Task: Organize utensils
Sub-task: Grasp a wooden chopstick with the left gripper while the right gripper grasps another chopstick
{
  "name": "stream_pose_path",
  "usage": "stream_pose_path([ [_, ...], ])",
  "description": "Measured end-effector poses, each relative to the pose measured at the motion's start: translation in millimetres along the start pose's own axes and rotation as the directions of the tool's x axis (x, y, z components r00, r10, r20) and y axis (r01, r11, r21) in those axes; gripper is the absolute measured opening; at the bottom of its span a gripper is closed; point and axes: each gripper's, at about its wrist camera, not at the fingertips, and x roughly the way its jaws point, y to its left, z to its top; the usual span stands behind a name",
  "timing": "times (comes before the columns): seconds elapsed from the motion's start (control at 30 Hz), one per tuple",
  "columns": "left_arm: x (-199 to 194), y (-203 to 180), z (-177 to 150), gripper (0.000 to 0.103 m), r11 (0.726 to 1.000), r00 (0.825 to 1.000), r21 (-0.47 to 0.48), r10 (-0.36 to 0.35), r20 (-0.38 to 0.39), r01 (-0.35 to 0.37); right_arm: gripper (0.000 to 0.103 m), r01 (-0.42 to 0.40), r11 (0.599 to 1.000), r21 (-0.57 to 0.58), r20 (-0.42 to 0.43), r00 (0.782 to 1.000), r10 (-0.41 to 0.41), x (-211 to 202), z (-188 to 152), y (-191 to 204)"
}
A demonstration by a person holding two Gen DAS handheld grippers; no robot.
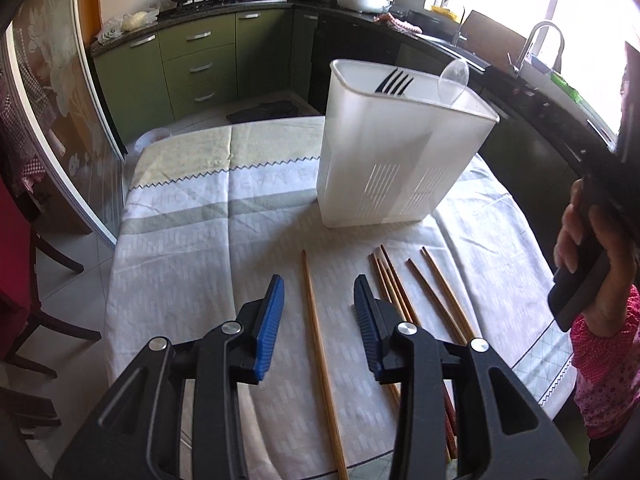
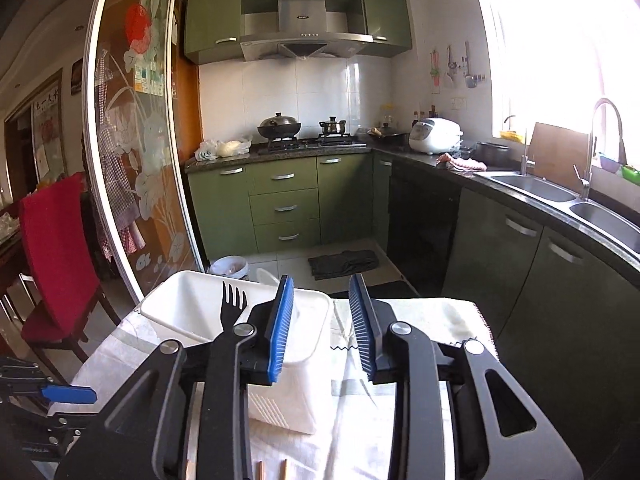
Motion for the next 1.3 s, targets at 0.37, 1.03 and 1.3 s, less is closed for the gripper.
stream_pose_path([
  [0.37, 67.5, -1.8, -10.8, 0.039, 0.998, 0.96, -0.055, -0.002, -0.279, -0.014, 0.034, -0.023, 1.0, -0.019, -0.128, 0.992, 0.02, -85.2, -54.9, -33.7],
  [1.03, 82.5, -3.9, -18.1, 0.006, 0.996, 0.952, -0.061, 0.047, -0.302, -0.069, 0.031, -0.165, 0.984, -0.07, -0.534, 0.839, 0.102, -39.0, -115.5, -2.0],
  [1.3, 35.5, 4.5, -19.0, 0.006, 0.997, 0.98, -0.037, 0.065, -0.187, -0.073, 0.022, -0.18, 0.983, -0.028, -0.653, 0.748, 0.118, 8.6, -138.5, 15.2],
])
